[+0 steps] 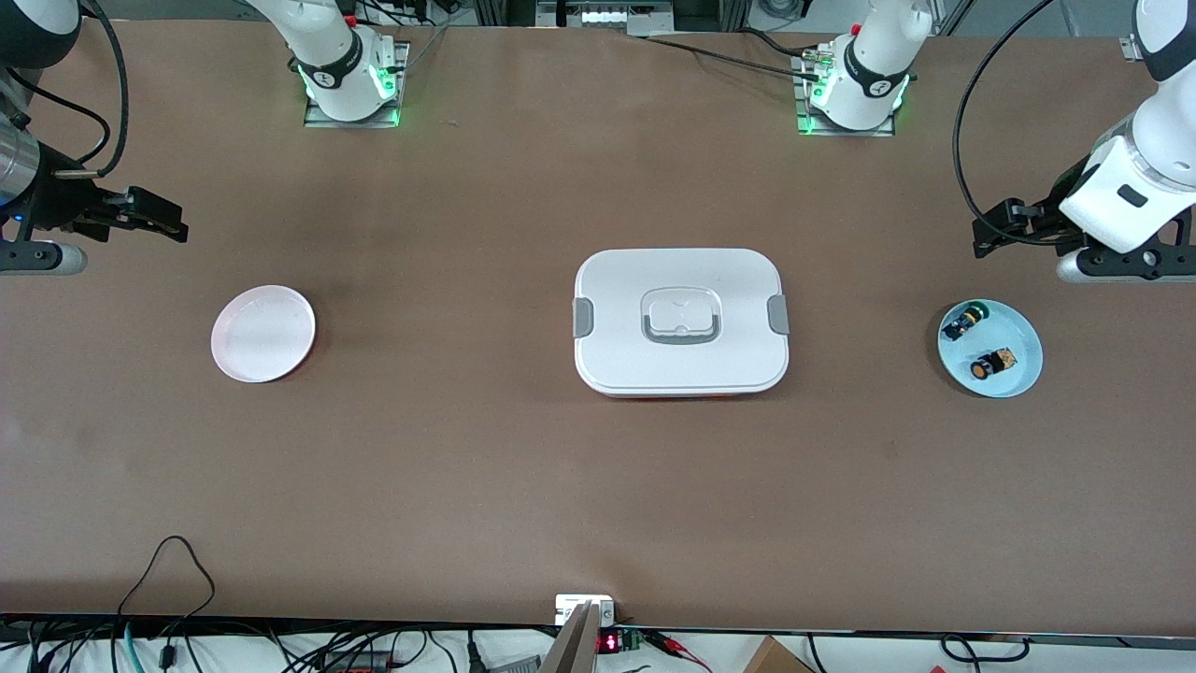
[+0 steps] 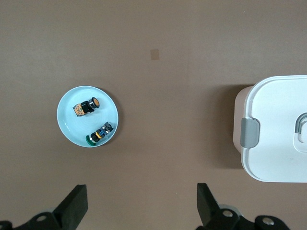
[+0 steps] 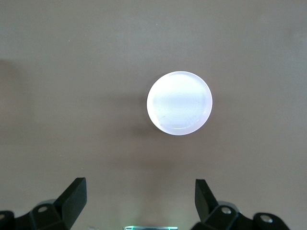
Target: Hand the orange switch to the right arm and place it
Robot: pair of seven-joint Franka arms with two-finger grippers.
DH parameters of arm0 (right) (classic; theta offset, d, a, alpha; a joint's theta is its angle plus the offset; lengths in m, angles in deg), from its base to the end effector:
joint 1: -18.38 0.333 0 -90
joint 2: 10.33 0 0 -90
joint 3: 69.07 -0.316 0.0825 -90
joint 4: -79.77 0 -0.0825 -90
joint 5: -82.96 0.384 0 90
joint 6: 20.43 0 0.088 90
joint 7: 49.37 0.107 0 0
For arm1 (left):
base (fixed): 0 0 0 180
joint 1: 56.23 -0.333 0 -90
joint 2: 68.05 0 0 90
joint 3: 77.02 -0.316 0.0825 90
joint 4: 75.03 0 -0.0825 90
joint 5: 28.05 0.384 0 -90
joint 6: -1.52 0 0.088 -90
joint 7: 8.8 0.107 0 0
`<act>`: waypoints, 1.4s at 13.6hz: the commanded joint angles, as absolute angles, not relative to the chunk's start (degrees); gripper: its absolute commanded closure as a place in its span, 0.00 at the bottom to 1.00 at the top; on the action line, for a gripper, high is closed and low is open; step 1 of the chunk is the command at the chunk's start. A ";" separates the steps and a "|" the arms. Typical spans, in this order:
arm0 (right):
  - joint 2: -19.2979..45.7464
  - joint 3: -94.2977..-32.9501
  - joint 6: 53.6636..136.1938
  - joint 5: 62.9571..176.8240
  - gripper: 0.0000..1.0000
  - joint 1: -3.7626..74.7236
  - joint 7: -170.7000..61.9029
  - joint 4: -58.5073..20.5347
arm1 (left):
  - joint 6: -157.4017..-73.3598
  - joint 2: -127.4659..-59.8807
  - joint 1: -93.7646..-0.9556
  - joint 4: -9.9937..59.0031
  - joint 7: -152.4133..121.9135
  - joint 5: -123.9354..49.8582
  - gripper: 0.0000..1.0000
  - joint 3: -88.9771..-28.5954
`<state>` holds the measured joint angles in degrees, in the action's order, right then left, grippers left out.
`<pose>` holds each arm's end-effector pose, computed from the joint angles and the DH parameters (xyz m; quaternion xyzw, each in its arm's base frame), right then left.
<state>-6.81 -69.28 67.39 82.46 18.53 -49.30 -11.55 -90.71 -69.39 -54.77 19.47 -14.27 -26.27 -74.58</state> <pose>0.5656 0.0025 0.5762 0.9981 0.0026 -0.0612 0.0045 0.5603 -0.0347 0.5777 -0.9993 -0.0126 0.0302 0.0175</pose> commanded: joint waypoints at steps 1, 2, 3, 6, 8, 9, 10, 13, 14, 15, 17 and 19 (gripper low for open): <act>-6.64 -69.25 66.85 82.25 0.00 18.30 -49.19 -10.49 | -89.98 -70.25 -54.83 17.60 -13.72 -27.69 0.00 -74.65; -6.64 -69.25 66.85 82.25 0.00 18.29 -49.19 -10.49 | -89.98 -70.25 -54.83 17.43 -13.72 -27.61 0.00 -74.65; -6.64 -69.25 66.85 82.25 0.00 18.29 -49.19 -10.49 | -89.98 -70.34 -54.83 17.43 -13.72 -27.61 0.00 -74.65; -6.64 -69.25 66.85 82.17 0.00 18.29 -49.19 -10.49 | -89.71 -71.04 -54.74 16.73 -13.98 -27.52 0.00 -74.65; -6.64 -69.25 66.85 82.17 0.00 18.29 -49.19 -10.49 | -88.92 -71.65 -54.91 16.38 -14.07 -27.78 0.00 -74.65; -6.64 -69.25 66.85 82.17 0.00 18.29 -49.19 -10.49 | -88.49 -71.92 -55.18 16.20 -14.25 -29.26 0.00 -74.65; -6.64 -69.25 66.85 82.17 0.00 18.29 -49.19 -10.49 | -88.13 -72.09 -55.44 15.94 -14.16 -30.76 0.00 -74.91; -6.64 -69.25 66.85 82.25 0.00 18.29 -49.19 -10.49 | -87.08 -75.68 -57.02 15.32 -13.55 -30.95 0.00 -75.44; -6.64 -69.25 66.85 82.25 0.00 18.29 -49.19 -10.49 | -86.81 -75.96 -57.90 15.32 -13.55 -30.60 0.00 -75.44; -6.64 -69.25 66.85 82.25 0.00 18.29 -49.19 -10.49 | -86.90 -76.48 -60.60 15.93 -12.76 -30.42 0.00 -75.44; -6.64 -69.25 66.85 82.17 0.00 18.29 -49.19 -10.49 | -88.47 -81.38 -65.09 15.94 -11.26 -29.81 0.00 -75.53; -6.64 -69.25 66.85 82.17 0.00 18.29 -49.19 -10.49 | -93.47 -85.35 -69.31 16.20 -8.99 -28.49 0.00 -75.35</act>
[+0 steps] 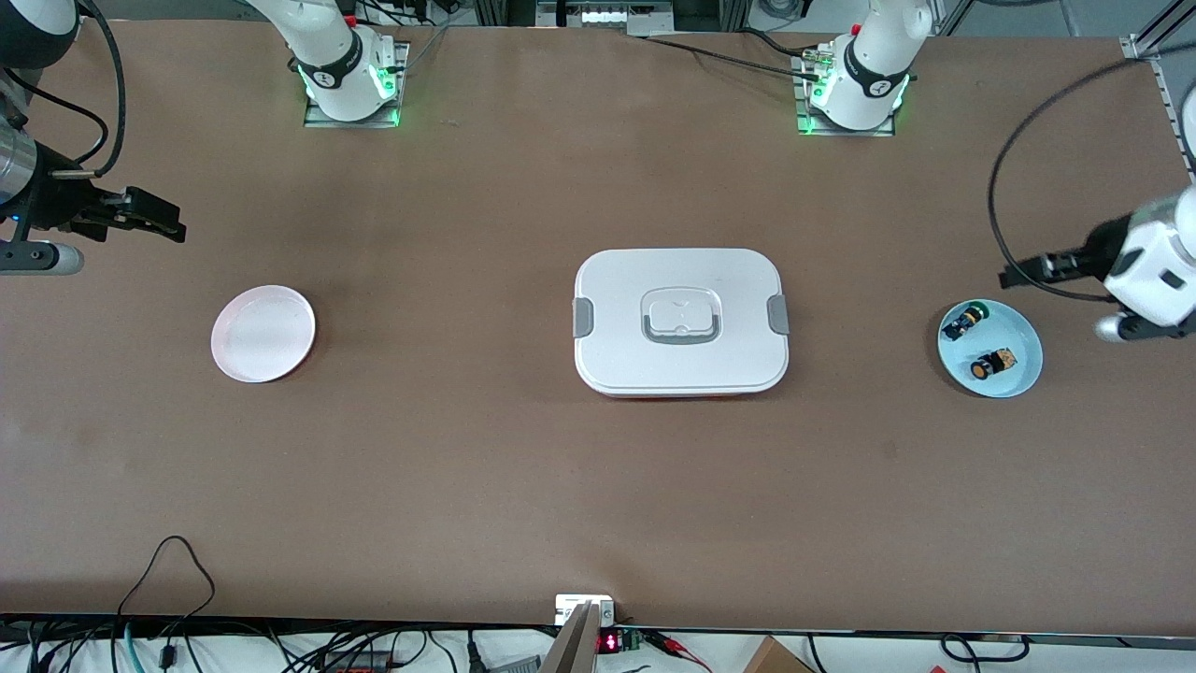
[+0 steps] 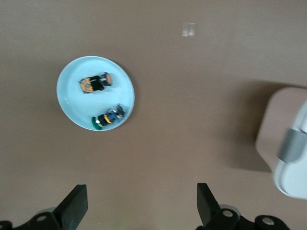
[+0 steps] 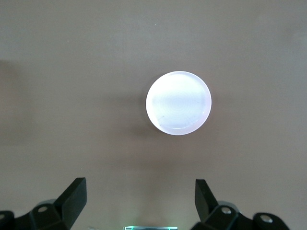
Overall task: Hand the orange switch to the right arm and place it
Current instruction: 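Lower the left gripper onto the orange switch in the blue dish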
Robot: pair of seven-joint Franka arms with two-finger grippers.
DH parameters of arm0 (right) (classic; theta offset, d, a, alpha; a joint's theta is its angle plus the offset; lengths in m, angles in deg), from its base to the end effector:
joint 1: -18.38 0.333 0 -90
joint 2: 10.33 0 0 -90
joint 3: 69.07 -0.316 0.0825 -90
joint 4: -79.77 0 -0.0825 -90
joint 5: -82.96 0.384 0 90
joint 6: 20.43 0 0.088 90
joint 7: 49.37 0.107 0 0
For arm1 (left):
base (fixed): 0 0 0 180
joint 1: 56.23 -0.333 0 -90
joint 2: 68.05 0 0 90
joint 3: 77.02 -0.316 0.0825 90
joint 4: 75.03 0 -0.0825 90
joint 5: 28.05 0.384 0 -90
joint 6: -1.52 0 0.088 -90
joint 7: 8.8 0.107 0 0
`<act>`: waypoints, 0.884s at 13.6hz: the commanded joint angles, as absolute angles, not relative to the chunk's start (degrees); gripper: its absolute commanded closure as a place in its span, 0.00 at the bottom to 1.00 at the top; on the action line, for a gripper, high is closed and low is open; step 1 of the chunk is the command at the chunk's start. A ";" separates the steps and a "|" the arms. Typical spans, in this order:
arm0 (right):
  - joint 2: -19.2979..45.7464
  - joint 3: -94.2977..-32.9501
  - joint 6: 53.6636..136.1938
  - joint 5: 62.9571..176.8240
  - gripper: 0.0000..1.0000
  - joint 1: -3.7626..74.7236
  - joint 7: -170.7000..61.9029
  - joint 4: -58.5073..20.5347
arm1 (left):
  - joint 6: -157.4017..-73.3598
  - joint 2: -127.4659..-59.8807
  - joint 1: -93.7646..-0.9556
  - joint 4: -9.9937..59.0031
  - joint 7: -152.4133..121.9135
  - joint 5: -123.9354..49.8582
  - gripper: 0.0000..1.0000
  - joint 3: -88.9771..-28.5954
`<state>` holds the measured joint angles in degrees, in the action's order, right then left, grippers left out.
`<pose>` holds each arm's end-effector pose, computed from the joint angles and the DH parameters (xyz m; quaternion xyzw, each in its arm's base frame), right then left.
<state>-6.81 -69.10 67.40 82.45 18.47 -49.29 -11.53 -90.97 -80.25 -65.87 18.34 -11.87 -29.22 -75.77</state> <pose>0.5656 0.0002 0.5764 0.9981 0.0005 -0.0610 0.0045 0.5947 0.0866 0.4767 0.9883 0.1008 -0.1132 0.0177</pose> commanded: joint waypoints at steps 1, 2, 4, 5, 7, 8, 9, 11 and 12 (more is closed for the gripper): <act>-6.64 -69.25 66.85 82.17 0.00 18.29 -49.19 -10.49 | -95.67 -86.67 -69.59 17.42 -8.28 -28.49 0.00 -75.44; -6.64 -69.25 66.85 82.17 0.00 18.29 -49.19 -10.49 | -98.56 -87.21 -69.85 19.17 -8.27 -28.40 0.00 -75.44; -6.64 -69.25 66.85 82.17 0.00 18.29 -49.19 -10.49 | -107.51 -88.44 -71.00 23.91 -7.75 -28.40 0.00 -75.44; -6.64 -69.25 66.85 82.17 0.00 18.29 -49.19 -10.49 | -110.69 -88.88 -71.00 26.11 -7.74 -28.40 0.00 -75.44; -6.64 -69.25 66.94 82.17 0.00 18.29 -49.19 -10.49 | -116.14 -89.93 -71.17 29.37 -7.66 -28.40 0.00 -75.44; -6.64 -69.25 66.94 82.25 0.00 18.29 -49.19 -10.49 | -119.65 -90.55 -71.26 31.12 -6.87 -28.40 0.00 -75.53; -6.64 -69.25 66.94 82.17 0.00 18.29 -49.19 -10.49 | -123.16 -91.25 -71.79 32.79 -5.91 -28.40 0.00 -75.53; -6.64 -69.25 66.94 82.25 0.00 18.29 -49.19 -10.49 | -131.68 -92.48 -72.84 36.92 -5.02 -28.40 0.00 -75.53; -6.64 -69.25 66.94 82.25 0.00 18.29 -49.19 -10.49 | -137.38 -93.62 -72.93 39.12 -4.93 -28.40 0.00 -75.62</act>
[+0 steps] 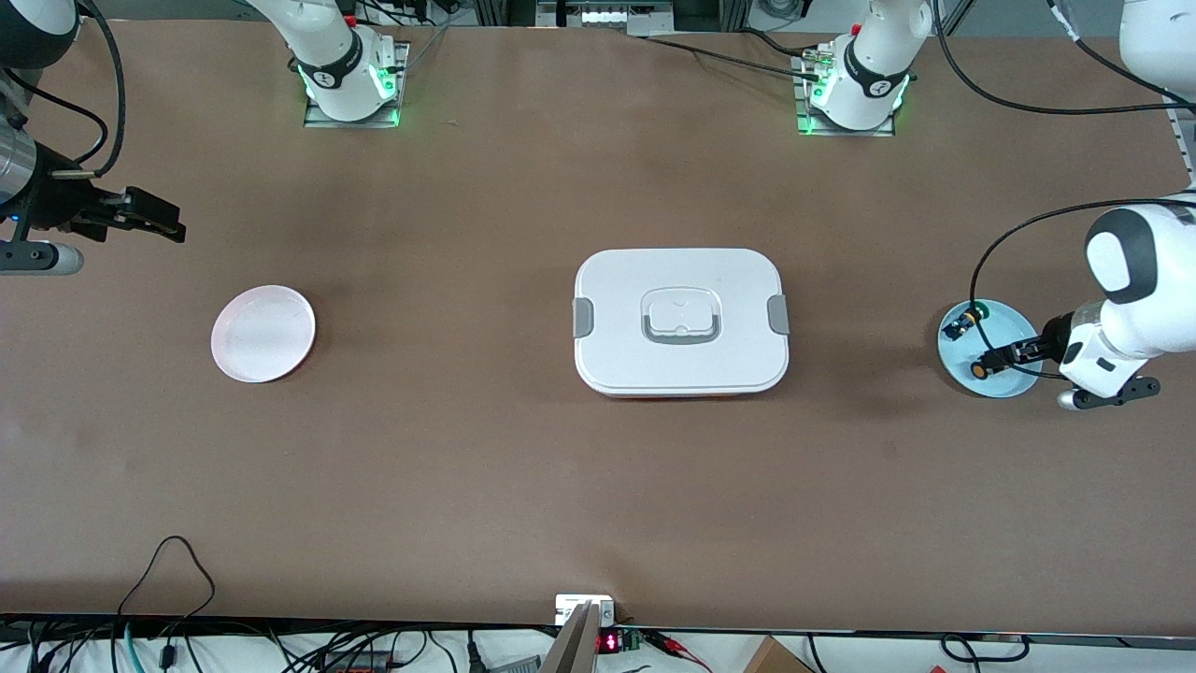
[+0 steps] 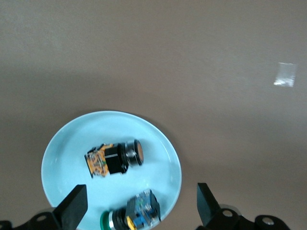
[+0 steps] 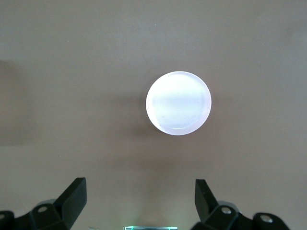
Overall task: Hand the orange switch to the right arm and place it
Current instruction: 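Lower the left gripper onto the orange switch in the blue dish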
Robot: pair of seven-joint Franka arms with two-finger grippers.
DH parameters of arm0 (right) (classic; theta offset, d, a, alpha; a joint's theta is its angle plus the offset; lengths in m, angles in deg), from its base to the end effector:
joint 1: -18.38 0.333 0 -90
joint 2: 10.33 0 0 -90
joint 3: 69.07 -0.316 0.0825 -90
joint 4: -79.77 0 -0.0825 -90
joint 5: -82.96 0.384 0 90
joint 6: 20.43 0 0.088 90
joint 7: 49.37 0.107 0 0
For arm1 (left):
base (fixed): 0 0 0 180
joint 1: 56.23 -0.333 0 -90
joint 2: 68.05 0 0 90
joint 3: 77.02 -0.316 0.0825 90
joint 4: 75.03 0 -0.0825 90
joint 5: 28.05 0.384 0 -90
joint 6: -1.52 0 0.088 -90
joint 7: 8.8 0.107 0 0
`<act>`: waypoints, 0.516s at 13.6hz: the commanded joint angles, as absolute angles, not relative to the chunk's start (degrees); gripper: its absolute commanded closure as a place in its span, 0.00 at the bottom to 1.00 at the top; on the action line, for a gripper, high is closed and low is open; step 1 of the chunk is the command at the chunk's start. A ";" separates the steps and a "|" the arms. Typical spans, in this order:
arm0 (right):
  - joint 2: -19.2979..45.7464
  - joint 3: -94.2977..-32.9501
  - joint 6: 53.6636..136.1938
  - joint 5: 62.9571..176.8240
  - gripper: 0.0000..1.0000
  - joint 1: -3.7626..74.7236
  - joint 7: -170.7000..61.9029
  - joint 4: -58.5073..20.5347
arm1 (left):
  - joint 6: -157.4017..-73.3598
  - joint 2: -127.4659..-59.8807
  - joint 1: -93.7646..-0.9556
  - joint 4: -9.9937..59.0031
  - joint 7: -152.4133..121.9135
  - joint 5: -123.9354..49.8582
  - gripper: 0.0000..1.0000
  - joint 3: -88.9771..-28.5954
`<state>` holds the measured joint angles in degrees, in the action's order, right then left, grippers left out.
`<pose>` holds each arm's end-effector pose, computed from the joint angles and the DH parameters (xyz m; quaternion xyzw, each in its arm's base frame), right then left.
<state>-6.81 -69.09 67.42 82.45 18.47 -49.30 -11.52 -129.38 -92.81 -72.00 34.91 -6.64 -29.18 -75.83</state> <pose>0.5657 0.0001 0.5765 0.9981 0.0005 -0.0607 0.0045 0.5990 0.1559 0.2614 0.9927 0.1156 -0.0311 0.0163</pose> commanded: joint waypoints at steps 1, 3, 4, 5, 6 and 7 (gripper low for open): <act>-6.55 -69.25 66.94 82.25 0.00 18.47 -49.19 -10.49 | -140.13 -93.98 -73.28 41.14 -4.85 -28.31 0.00 -75.70; -6.55 -69.25 66.94 82.25 0.00 18.47 -49.19 -10.49 | -142.87 -94.76 -75.38 43.79 -4.84 -28.31 0.00 -75.71; -6.55 -69.25 66.94 82.25 0.00 18.47 -49.19 -10.49 | -145.06 -96.16 -75.66 43.80 -4.76 -28.31 0.00 -75.71; -6.55 -69.25 66.94 82.25 0.00 18.47 -49.19 -10.49 | -146.39 -97.22 -75.66 43.71 -4.76 -28.40 0.00 -75.71; -6.55 -69.25 66.94 82.17 0.00 18.47 -49.19 -10.49 | -146.66 -97.23 -75.66 43.71 -4.84 -28.40 0.00 -75.71; -6.55 -69.25 66.94 82.25 0.00 18.47 -49.19 -10.49 | -146.66 -97.14 -75.66 43.62 -4.84 -28.40 0.00 -75.71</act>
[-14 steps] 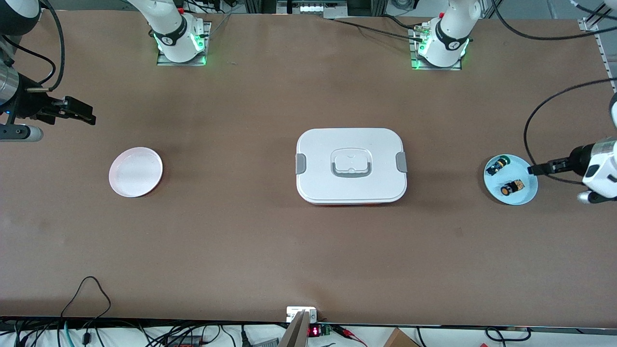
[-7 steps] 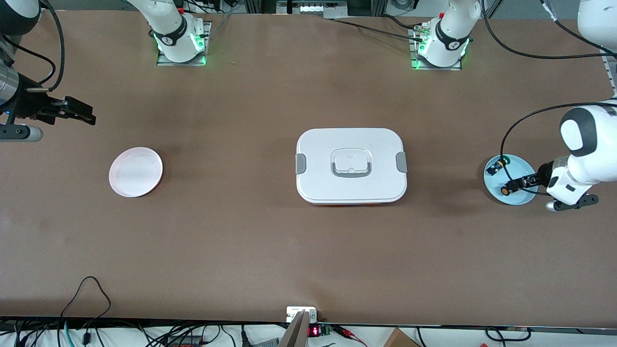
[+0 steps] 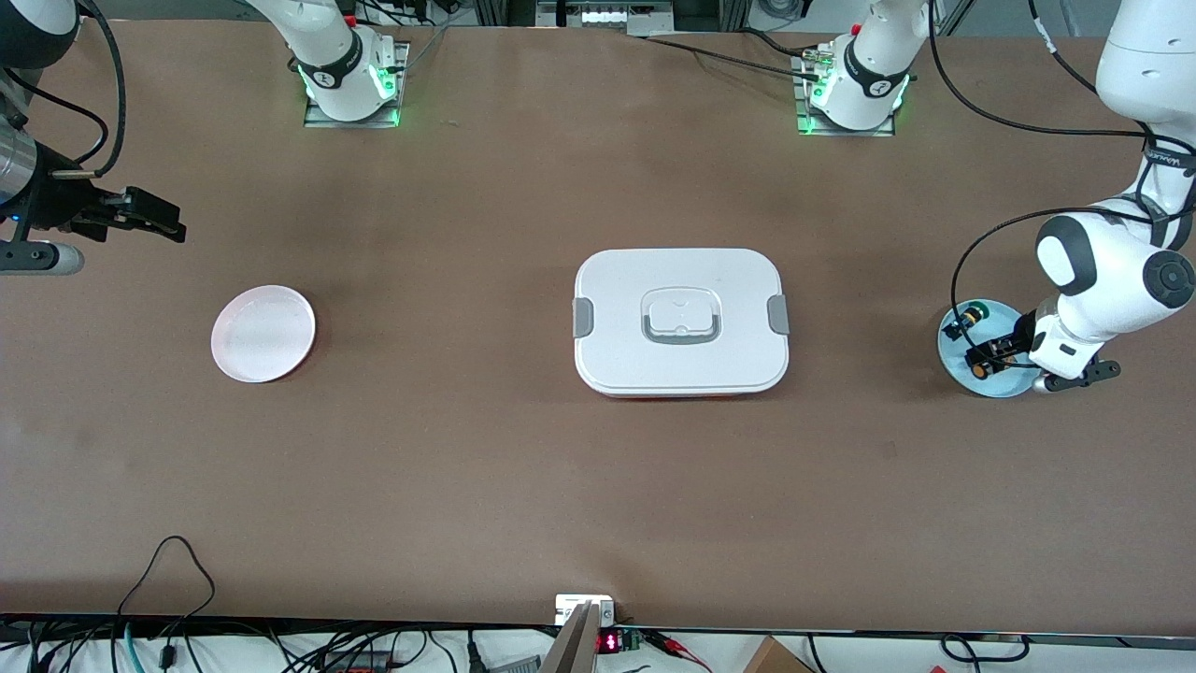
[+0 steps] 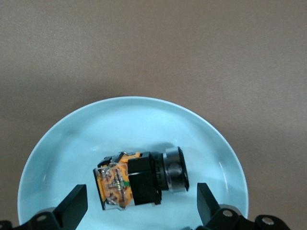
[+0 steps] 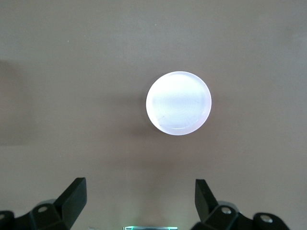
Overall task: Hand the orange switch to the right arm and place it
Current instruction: 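Lower the left gripper onto the orange switch in the blue dish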
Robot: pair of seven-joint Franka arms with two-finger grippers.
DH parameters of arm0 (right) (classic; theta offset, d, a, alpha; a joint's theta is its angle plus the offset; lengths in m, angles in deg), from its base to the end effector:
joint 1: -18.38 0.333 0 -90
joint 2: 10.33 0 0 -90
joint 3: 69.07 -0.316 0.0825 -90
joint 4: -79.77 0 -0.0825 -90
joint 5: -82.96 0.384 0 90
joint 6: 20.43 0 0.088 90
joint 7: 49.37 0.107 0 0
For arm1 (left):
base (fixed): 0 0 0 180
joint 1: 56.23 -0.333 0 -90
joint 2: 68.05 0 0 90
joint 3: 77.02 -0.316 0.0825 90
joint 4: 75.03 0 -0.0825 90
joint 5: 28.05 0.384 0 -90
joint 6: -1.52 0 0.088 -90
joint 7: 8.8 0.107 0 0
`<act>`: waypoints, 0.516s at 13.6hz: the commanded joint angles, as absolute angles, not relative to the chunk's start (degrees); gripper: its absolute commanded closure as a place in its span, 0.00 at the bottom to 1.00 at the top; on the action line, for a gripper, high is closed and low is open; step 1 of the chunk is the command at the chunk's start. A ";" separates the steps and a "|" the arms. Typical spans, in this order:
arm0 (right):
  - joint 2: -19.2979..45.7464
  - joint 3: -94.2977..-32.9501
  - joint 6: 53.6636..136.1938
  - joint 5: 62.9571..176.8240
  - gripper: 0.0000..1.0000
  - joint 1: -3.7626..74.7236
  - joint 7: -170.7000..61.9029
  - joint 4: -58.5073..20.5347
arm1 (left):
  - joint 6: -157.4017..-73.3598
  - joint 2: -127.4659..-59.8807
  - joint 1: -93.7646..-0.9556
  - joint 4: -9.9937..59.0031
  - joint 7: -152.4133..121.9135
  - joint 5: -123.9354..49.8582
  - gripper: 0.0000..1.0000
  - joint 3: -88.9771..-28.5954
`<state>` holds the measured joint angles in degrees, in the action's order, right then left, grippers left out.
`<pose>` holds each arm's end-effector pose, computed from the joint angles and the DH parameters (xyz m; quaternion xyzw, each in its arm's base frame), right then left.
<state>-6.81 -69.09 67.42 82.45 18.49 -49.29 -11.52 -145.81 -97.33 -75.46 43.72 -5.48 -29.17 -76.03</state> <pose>0.5657 0.0003 0.5765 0.9981 0.0005 -0.0607 0.0045 0.5569 0.1839 0.1782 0.9902 0.1391 -0.0042 0.0104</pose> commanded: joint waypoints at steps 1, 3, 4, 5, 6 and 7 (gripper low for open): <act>-6.55 -69.25 66.94 82.25 0.00 18.47 -49.19 -10.49 | -146.75 -97.32 -75.66 43.36 -4.84 -28.40 0.00 -75.71; -6.55 -69.25 66.94 82.25 0.00 18.47 -49.19 -10.49 | -148.58 -98.72 -75.66 43.18 -4.84 -28.40 0.00 -75.71; -6.55 -69.25 66.94 82.25 0.00 18.47 -49.19 -10.49 | -150.69 -99.51 -75.66 43.18 -4.84 -28.40 0.00 -75.62; -6.55 -69.25 67.02 82.25 0.00 18.47 -49.19 -10.49 | -151.75 -100.13 -75.66 43.18 -4.84 -28.40 0.00 -75.62; -6.55 -69.25 67.02 82.25 0.00 18.47 -49.19 -10.49 | -151.85 -100.22 -75.66 43.18 -4.93 -28.40 0.00 -75.70; -6.55 -69.25 67.02 82.25 0.00 18.47 -49.19 -10.49 | -151.85 -100.22 -75.66 43.18 -4.93 -28.40 0.00 -75.71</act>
<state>-6.81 -69.10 67.42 82.45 18.50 -49.29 -11.52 -150.80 -99.44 -75.44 43.67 -5.45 -29.17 -75.85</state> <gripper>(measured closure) 0.000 0.000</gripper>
